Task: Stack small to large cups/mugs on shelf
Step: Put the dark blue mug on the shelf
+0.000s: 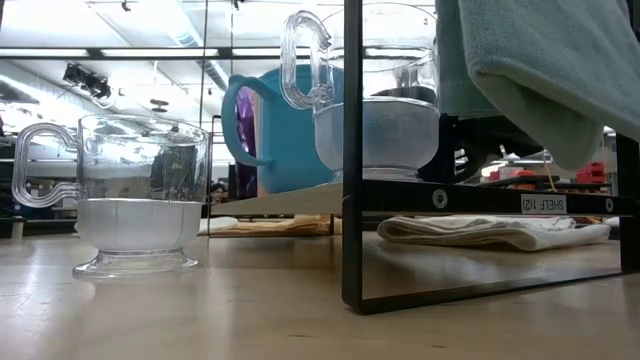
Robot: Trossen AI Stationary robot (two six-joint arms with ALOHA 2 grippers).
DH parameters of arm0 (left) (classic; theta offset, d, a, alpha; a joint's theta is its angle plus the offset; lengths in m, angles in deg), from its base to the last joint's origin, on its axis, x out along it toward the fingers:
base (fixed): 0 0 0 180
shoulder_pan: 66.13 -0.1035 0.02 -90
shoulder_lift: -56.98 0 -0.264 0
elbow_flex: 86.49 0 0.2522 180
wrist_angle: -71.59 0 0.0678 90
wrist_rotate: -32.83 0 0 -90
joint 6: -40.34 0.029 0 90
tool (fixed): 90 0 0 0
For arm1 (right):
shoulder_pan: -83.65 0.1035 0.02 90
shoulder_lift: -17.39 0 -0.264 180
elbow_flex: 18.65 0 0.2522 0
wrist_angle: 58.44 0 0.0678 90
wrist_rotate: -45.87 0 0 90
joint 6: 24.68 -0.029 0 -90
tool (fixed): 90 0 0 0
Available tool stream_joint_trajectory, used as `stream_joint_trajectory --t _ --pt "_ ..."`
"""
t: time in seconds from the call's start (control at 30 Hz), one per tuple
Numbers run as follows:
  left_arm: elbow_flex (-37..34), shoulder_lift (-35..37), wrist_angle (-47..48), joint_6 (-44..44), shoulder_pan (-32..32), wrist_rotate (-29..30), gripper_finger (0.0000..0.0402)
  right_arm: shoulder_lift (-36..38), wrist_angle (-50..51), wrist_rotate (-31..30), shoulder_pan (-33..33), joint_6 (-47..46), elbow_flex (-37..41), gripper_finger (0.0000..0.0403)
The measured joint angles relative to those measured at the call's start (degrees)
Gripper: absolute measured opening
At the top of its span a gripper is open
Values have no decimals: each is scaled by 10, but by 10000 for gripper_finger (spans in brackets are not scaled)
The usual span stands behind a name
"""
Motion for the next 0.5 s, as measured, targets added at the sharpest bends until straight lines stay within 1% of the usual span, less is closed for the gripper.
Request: stream_joint_trajectory --t 0.23,0.5 --pt "0 0 4 0 0 0 45 49 86 0 -12 18 0 92" --pt "0 0 4 0 0 0 38 76 124 0 -12 24 0 92"
